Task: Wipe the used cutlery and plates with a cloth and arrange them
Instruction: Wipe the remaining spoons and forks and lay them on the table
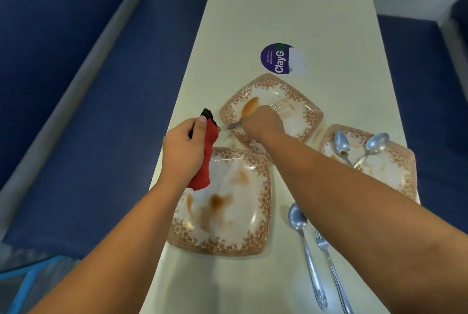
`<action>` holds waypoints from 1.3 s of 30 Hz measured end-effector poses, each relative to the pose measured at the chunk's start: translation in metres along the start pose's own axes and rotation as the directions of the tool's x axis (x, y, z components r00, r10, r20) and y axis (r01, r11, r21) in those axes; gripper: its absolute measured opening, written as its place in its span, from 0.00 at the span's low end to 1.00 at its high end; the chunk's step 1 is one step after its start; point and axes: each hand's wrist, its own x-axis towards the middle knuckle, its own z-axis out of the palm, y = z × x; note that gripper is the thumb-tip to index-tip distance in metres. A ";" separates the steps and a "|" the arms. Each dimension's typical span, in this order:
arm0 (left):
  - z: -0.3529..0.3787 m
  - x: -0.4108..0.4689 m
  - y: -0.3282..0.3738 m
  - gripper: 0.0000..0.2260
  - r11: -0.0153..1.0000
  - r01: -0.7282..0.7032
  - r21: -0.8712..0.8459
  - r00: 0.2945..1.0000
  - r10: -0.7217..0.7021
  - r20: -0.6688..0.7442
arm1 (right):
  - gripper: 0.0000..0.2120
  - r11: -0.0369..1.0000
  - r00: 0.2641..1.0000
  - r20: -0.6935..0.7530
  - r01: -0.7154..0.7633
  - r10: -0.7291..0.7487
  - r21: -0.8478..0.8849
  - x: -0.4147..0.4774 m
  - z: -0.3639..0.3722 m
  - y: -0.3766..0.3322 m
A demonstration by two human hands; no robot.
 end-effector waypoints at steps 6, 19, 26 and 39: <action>-0.001 0.007 -0.004 0.15 0.999 0.018 -0.049 1.000 -0.018 -0.011 | 0.08 0.997 0.997 -0.048 -0.055 0.058 0.045 0.008 0.004 -0.004; 0.004 -0.011 0.010 0.13 0.998 -0.021 -0.065 1.000 0.021 0.006 | 0.08 0.881 0.990 0.030 -0.138 0.139 0.453 -0.034 -0.028 0.025; 0.016 -0.048 0.027 0.05 0.995 -0.067 -0.079 0.998 0.065 -0.020 | 0.07 0.806 0.993 0.116 -0.051 -0.022 0.589 -0.104 -0.049 0.053; 0.028 -0.140 0.036 0.05 0.947 -0.312 0.081 0.948 0.316 -0.038 | 0.11 0.817 0.967 0.188 0.033 -0.171 0.575 -0.201 -0.024 0.096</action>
